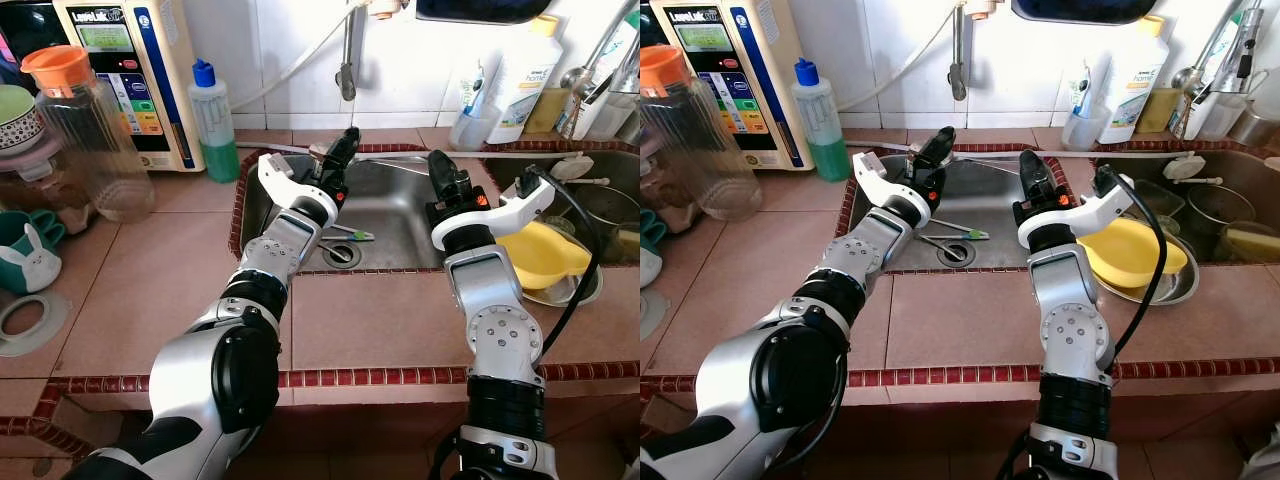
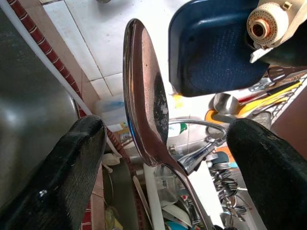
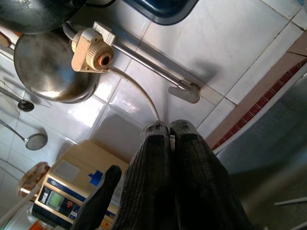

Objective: Kitchen organization

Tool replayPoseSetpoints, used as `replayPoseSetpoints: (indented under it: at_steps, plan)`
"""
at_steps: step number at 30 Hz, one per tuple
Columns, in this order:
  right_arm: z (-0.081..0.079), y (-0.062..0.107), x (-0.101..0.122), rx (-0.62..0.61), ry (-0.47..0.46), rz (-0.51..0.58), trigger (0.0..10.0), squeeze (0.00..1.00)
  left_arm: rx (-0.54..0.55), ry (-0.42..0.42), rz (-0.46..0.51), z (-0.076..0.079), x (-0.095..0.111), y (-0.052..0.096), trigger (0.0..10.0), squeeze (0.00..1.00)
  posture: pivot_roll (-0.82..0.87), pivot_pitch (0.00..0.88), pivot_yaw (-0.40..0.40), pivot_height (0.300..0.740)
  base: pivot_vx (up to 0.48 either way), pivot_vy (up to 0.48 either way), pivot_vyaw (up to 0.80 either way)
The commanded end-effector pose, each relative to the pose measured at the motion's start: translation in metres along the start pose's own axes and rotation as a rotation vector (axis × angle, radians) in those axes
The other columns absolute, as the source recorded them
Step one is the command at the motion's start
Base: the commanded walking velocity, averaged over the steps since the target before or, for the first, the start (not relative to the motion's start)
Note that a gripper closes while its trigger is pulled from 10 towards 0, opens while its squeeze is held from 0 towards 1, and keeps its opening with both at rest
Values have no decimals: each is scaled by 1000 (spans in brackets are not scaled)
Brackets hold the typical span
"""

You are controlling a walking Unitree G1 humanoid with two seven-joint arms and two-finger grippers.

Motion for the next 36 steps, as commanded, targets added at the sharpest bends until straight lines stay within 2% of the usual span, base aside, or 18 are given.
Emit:
replayPoseSetpoints:
  at_steps: [1, 19, 20, 22, 33, 34, 35, 36]
  plan:
    - [-13, 2, -13, 17, -75, -7, 10000, 0, -14, -4, -20, 9, -8, -6, 10000, 0, 19, 0, 28, 740, 0, 0, 0]
    - [-13, 2, -13, 17, -75, -7, 10000, 0, -14, -4, -20, 9, -8, -6, 10000, 0, 19, 0, 28, 740, 0, 0, 0]
    - [-13, 3, -14, 14, -77, -12, 10000, 0, -14, -2, -17, 9, -7, -6, 10000, 0, 16, 0, 28, 740, 0, 0, 0]
    - [-12, 13, -33, 32, -118, -102, 10000, 0, -13, 17, -29, 7, -14, -6, 10000, 0, 6, 0, 29, 740, 0, 0, 0]
    - [-14, 14, -33, 51, -122, -114, 10000, 0, -7, 8, -24, 7, -12, -6, 10000, 0, 14, 0, 25, 740, 0, 0, 0]
    - [-14, 14, -32, 53, -121, -114, 10000, 0, -8, 9, -23, 7, -12, -6, 4000, 0, 14, 0, 25, 740, 0, 0, 0]
    - [-14, 14, -32, 54, -121, -115, 10000, 0, -10, 9, -23, 7, -12, -6, 4000, 0, 14, 0, 25, 740, 0, 0, 0]
    - [-15, 13, -32, 55, -120, -114, 10000, 0, -16, 19, -18, 7, -11, -6, 0, 0, 13, 0, 24, 740, 0, 0, 0]
Point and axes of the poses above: a point about 5 cm out from each wrist's last joint towards the gripper, its own y axis pointing back from the gripper into the wrist, its own x axis along the axis of the wrist's last joint, z = x × y, the point moved 5 cm from there along -y, pointing out of the wrist towards the gripper, and after that the axes turned 9 degrees about y, right-handed, at the moved point
